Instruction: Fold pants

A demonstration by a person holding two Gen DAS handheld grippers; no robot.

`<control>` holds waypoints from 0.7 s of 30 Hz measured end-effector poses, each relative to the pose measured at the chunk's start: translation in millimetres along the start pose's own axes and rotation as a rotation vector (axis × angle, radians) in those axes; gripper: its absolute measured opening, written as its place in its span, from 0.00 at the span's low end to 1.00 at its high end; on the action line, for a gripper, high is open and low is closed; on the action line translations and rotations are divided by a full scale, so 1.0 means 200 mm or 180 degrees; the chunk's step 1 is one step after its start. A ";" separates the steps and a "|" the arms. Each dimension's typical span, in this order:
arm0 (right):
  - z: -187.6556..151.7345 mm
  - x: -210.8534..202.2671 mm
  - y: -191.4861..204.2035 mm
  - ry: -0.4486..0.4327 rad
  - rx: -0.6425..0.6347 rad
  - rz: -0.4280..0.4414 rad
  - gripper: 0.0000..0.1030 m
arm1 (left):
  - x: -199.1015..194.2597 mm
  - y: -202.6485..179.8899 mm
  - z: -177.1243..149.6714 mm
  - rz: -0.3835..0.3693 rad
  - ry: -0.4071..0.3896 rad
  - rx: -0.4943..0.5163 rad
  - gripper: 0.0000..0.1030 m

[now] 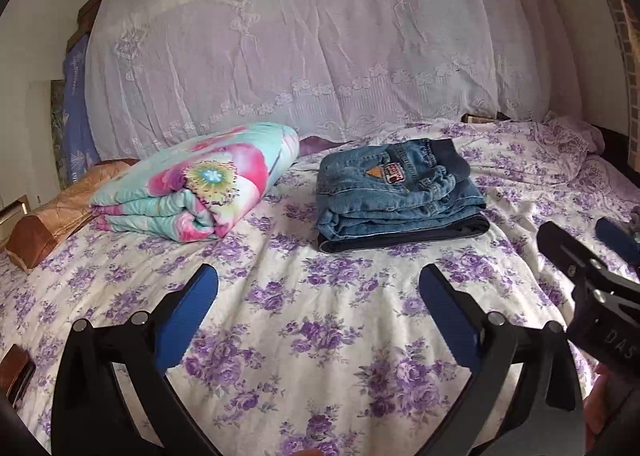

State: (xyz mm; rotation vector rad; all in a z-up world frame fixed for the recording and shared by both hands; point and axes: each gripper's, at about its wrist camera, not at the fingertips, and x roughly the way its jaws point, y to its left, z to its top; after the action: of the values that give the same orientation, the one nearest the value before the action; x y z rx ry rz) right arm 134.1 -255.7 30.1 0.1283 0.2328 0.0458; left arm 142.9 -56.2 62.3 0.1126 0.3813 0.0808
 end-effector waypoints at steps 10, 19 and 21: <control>0.00 0.02 0.01 0.0058 -0.0068 -0.0038 0.97 | 0.02 0.03 0.00 -0.0063 0.0039 -0.0103 0.95; -0.01 0.03 0.02 0.0100 -0.0068 -0.0037 0.97 | 0.03 0.04 -0.01 -0.0076 0.0071 -0.0106 0.95; -0.01 0.04 0.02 0.0109 -0.0069 -0.0036 0.97 | 0.04 0.03 -0.01 -0.0075 0.0083 -0.0104 0.95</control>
State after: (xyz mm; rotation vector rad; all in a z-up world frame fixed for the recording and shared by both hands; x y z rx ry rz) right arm 140.5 -250.2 27.3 0.1047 0.2672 0.0391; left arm 148.9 -48.7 58.5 0.0749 0.4071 0.0654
